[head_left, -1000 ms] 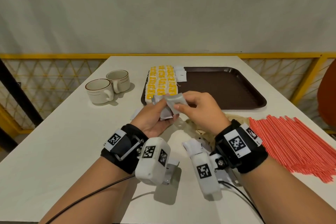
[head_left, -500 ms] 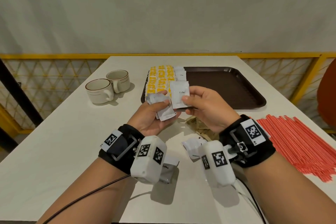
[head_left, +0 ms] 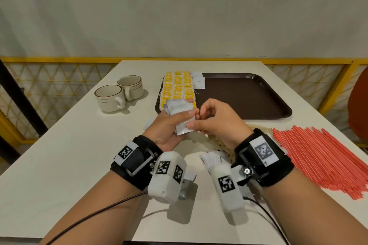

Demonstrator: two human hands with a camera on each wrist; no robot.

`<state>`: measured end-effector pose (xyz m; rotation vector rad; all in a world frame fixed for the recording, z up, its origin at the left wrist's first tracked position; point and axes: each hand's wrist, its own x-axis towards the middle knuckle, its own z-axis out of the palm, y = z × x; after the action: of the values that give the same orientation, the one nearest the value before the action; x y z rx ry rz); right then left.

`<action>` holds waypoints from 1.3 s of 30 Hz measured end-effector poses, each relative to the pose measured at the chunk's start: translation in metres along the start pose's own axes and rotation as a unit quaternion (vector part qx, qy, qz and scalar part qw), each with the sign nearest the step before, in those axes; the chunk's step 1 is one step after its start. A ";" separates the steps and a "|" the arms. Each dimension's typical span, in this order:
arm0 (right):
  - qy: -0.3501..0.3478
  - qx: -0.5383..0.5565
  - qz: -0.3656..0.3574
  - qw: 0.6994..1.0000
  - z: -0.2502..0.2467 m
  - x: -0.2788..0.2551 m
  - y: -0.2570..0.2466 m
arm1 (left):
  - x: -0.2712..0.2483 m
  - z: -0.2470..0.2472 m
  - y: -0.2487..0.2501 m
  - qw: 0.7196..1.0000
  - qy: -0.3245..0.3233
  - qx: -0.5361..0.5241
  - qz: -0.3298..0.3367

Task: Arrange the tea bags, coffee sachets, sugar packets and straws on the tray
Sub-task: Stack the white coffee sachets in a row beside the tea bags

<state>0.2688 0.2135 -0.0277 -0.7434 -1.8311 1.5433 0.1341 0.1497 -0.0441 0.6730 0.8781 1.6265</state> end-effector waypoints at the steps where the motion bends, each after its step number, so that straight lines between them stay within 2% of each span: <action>1: 0.012 -0.061 -0.027 0.998 0.000 0.001 -0.004 | 0.000 0.000 0.001 1.000 0.007 -0.014 0.000; 3: -0.002 -0.207 -0.088 0.974 -0.002 0.005 -0.016 | 0.002 -0.003 0.002 0.998 0.022 -0.057 -0.011; 4: -0.043 -0.281 -0.111 0.952 -0.002 0.007 -0.022 | 0.003 -0.004 0.003 0.997 0.023 -0.073 -0.022; 6: -0.137 -0.415 -0.126 0.891 0.005 0.012 -0.030 | 0.003 -0.004 0.003 0.996 0.009 -0.078 -0.039; 7: -0.162 -0.474 -0.137 0.855 0.010 0.014 -0.031 | 0.002 -0.004 0.002 0.997 0.001 -0.063 -0.044; 9: -0.177 -0.546 -0.163 0.803 0.018 0.021 -0.029 | -0.001 -0.002 0.002 0.998 -0.006 -0.016 -0.052; 10: -0.182 -0.553 -0.168 0.795 0.019 0.025 -0.029 | -0.003 -0.001 0.002 0.998 -0.007 -0.004 -0.055; 17: -0.197 -0.501 -0.145 0.830 0.015 0.038 -0.038 | -0.004 -0.001 0.004 0.996 -0.030 -0.063 -0.062; 21: -0.206 -0.470 -0.149 0.846 0.015 0.038 -0.030 | -0.003 0.000 0.004 0.999 -0.016 -0.027 -0.041; 25: -0.240 -0.453 -0.137 0.848 -0.005 0.036 -0.044 | -0.002 -0.002 0.004 0.999 0.003 0.002 -0.033; 28: -0.237 -0.406 -0.150 0.870 -0.020 0.036 -0.053 | -0.003 -0.002 0.002 0.999 -0.007 0.013 -0.043; 33: -0.218 -0.360 -0.179 0.889 -0.028 0.035 -0.053 | -0.004 -0.003 0.001 0.997 -0.026 0.041 -0.061; 39: -0.224 -0.380 -0.142 0.886 -0.027 0.038 -0.045 | -0.008 0.002 0.002 0.993 -0.051 0.075 -0.072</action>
<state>0.2636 0.2524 0.0243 -0.4094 -2.8054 0.8085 0.1365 0.1416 -0.0414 0.7714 0.9583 1.3960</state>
